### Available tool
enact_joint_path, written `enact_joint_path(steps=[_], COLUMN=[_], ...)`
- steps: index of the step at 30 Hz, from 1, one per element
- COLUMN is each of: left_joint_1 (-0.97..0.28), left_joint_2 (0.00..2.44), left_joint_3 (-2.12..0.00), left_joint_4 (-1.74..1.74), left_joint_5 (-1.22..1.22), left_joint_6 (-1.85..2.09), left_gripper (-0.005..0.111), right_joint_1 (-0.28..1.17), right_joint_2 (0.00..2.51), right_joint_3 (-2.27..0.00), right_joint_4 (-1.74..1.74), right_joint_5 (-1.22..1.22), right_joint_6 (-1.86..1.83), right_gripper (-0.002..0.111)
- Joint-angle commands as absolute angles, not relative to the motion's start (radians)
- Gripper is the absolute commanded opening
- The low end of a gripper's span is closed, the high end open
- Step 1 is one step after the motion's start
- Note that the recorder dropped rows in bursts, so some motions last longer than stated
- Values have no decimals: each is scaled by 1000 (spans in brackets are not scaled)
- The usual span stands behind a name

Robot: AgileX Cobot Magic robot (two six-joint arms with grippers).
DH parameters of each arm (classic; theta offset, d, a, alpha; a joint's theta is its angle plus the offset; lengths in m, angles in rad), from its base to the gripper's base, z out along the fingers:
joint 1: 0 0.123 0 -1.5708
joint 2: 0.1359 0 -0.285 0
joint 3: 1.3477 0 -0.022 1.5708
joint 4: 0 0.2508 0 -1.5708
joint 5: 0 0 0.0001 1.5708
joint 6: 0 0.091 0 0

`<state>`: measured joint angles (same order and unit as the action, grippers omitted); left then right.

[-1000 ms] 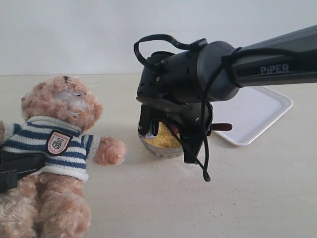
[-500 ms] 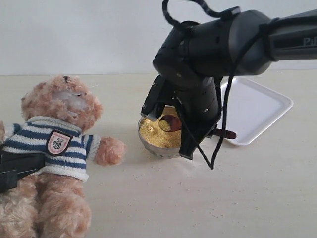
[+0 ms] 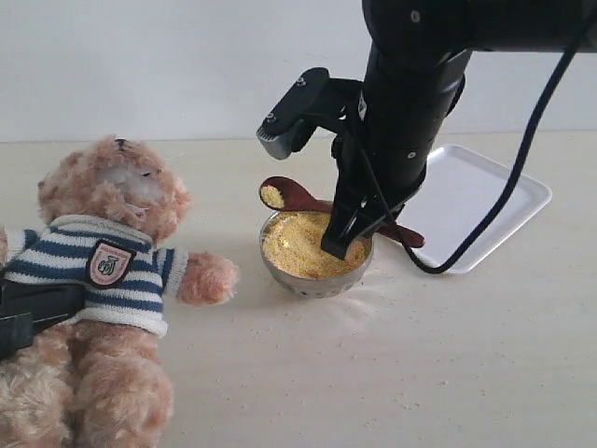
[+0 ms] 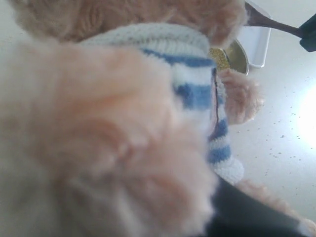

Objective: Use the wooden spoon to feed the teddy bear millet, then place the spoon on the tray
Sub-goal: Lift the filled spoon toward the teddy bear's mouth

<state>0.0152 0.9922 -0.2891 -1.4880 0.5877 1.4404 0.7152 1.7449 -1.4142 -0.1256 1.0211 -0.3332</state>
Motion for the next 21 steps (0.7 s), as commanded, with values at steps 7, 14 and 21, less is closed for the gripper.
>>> enact_joint_path(steps=[7,14,21], left_joint_1=[18,18,18], left_joint_2=[1005,1090,1132], left_joint_3=[-243,-231,-231], left_joint_4=[-1536,-1619,-1741], left_joint_5=[535,554,619], left_joint_6=[1455,1546,1662], left_gripper=[5,5,5], right_joint_1=[818,850,850], right_joint_2=[1692,1692,1692], right_joint_3=[-1451,-1521,-1526], right_joint_4=[-115,-82,-34], right_joint_5=[999,1024,1040], right_joint_6=[-362,-373,-403], right_gripper=[0,0,0])
